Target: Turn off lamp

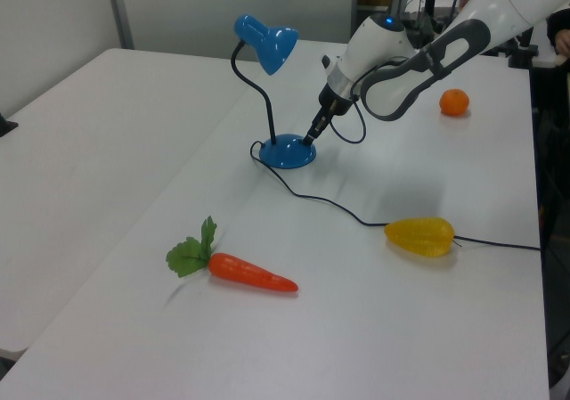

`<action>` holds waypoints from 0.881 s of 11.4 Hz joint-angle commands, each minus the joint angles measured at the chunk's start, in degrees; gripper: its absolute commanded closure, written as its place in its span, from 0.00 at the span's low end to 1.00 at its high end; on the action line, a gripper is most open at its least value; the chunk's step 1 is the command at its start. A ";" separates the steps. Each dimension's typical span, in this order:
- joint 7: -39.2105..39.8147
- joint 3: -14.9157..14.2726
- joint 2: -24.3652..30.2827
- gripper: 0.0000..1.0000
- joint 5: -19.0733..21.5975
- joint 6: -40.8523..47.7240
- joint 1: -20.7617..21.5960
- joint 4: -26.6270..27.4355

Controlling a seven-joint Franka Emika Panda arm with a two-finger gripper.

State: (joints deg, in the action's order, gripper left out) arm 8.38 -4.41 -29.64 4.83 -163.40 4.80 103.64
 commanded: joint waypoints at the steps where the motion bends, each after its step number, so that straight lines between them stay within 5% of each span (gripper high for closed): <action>1: -0.03 -0.16 -1.38 1.00 -0.26 -1.04 0.21 -0.28; 10: 0.50 -0.25 0.98 1.00 -0.35 3.25 -0.23 0.77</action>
State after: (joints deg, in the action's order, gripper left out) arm 8.40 -4.41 -29.85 4.83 -163.37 4.75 103.68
